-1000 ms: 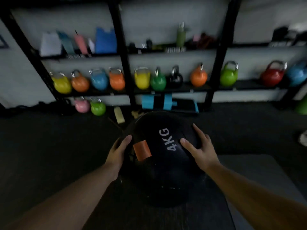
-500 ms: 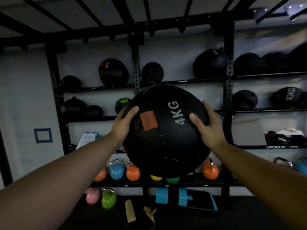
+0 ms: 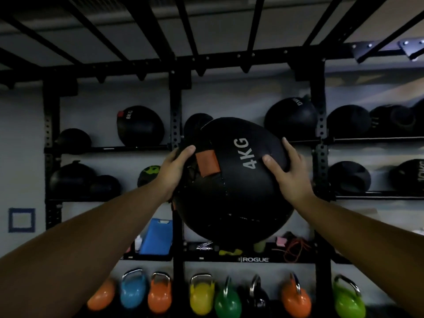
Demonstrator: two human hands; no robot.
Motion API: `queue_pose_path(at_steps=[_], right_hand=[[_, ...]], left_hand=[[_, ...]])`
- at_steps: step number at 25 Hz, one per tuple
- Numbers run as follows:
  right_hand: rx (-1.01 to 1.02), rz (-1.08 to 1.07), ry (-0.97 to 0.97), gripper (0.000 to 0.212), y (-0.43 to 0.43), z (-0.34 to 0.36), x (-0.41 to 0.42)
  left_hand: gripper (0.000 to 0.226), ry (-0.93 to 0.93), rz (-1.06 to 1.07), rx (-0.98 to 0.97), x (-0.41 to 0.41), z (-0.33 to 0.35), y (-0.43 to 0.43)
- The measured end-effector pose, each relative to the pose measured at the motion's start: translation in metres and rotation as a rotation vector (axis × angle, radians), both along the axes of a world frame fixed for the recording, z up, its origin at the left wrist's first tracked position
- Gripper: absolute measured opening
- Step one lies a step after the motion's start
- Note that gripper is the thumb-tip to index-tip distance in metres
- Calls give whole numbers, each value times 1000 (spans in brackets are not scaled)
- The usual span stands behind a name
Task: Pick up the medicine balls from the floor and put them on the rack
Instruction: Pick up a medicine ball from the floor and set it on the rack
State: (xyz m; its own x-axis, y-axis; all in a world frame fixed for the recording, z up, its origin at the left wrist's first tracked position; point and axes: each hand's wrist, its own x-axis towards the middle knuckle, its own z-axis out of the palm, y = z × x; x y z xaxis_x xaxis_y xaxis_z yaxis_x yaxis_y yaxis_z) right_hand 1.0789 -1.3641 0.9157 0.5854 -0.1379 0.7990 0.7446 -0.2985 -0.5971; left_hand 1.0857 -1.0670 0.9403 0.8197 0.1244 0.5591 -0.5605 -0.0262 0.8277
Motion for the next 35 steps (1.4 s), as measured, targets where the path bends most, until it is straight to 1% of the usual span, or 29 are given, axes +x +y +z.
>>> queue_pose_path(at_steps=[2,3,6,7,10,12,13,14,15,16,18,19,20,22,23,25,26,27,28,29,30,31,32,33,34,35], right_hand=[[4,7,9,133,-5,0,55],[17,16,20,134,-6,0,84],[38,21,42,122,-9,-4,168],[39,12,29,120,-10,-5,198],[56,-30,-15,118,-7,-6,292],[56,-36,-11,119,-6,-1,360],[58,-47,-12,121,-6,-2,388],[57,-54,-11,123,-7,-4,414],[63,-68,-11,123,-9,-7,445],[72,-78,1,121,-10,-10,476],[105,-48,38,119,-13,-14,536],[121,-23,58,121,-16,-14,568],[127,2,73,122,-19,-17,598],[115,47,75,119,-23,-26,653],[111,74,81,116,-24,-32,678],[126,112,120,115,-26,-43,732],[154,118,152,117,-30,-43,761],[186,134,167,116,-34,-37,789],[205,149,188,111,-39,-30,814],[206,169,202,99,-46,-25,839],[211,194,203,82,-52,-22,857],[229,214,203,62,-60,-23,874],[222,200,208,47,-66,-27,892],[193,179,200,38,-71,-30,906],[160,162,186,34,-76,-33,919],[129,160,153,31,-80,-34,929]], left_hand=[[56,12,8,35,52,3,-7],[55,12,-1,54,80,5,-9],[65,14,13,78,166,9,-14],[63,3,7,83,199,10,-14],[48,-2,9,98,300,8,-13],[28,0,11,100,369,10,-13],[22,6,6,117,394,12,-14],[23,11,5,125,418,14,-16],[29,12,-3,133,448,16,-18],[40,12,-14,149,478,17,-19],[71,0,-26,210,533,19,-19],[78,0,-20,214,558,19,-19],[77,2,-11,218,584,17,-19],[68,8,42,227,625,7,-24],[70,25,72,220,644,0,-25],[89,54,127,217,690,-15,-30],[95,67,145,214,708,-18,-33],[91,52,160,210,726,-19,-37],[81,14,190,217,743,-19,-41],[69,-33,233,243,757,-21,-46],[61,-84,282,291,764,-22,-54],[62,-153,325,355,772,-24,-62],[74,-222,367,439,784,-29,-70],[89,-277,400,530,797,-33,-76],[102,-313,416,601,807,-35,-78],[108,-332,410,632,817,-34,-77]])
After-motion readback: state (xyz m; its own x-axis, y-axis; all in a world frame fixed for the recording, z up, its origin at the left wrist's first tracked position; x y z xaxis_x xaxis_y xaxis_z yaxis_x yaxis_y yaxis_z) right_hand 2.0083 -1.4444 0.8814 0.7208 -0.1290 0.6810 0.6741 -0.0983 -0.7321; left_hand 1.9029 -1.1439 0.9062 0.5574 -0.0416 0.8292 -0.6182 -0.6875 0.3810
